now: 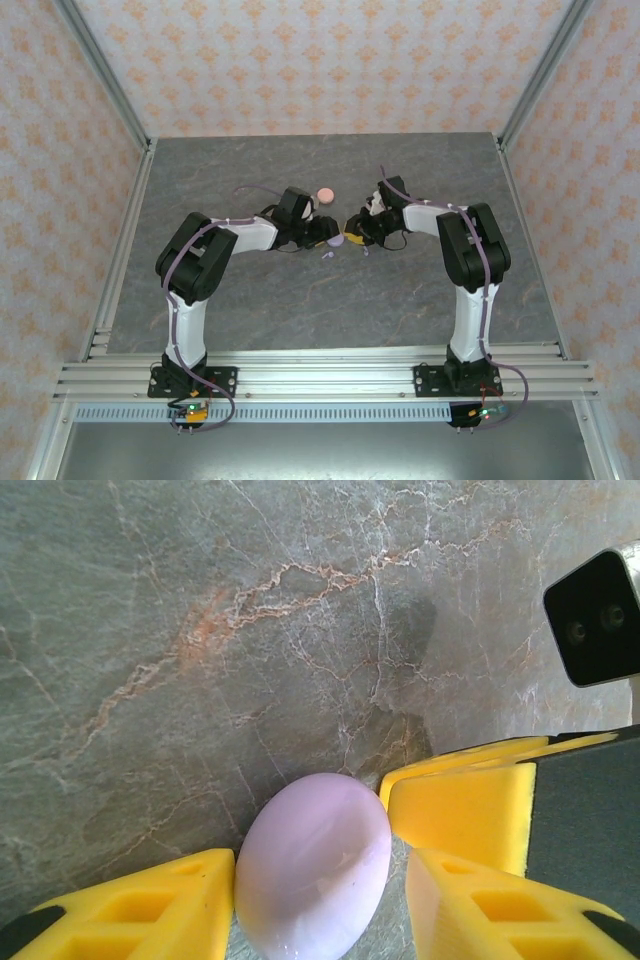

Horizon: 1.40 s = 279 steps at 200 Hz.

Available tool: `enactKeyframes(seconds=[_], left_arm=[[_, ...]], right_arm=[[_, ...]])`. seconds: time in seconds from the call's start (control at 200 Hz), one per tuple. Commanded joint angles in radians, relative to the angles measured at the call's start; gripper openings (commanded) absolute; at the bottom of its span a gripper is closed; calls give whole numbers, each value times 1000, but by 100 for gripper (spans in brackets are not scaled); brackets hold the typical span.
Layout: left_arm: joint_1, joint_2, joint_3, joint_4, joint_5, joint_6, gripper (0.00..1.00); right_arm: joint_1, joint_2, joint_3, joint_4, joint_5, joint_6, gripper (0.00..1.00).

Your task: Insert the wireless bluetooth earbuds into the charging case

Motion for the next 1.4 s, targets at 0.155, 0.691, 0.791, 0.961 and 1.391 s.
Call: enactKeyframes(seconds=[0.155, 0.691, 0.791, 0.961, 1.391], left_arm=[[-30, 65, 5, 14, 16, -26, 48], [-27, 17, 3, -98, -74, 28, 51], [-27, 26, 0, -83, -61, 20, 50], [-27, 29, -2, -77, -58, 18, 50], [-27, 40, -2, -50, -30, 9, 47]], right_arm=[[6, 13, 3, -20, 16, -6, 26], [-16, -85, -86, 66, 64, 50, 19], [-16, -89, -88, 79, 33, 52, 18], [-16, -87, -101, 123, -20, 61, 18], [17, -4, -29, 42, 23, 55, 13]])
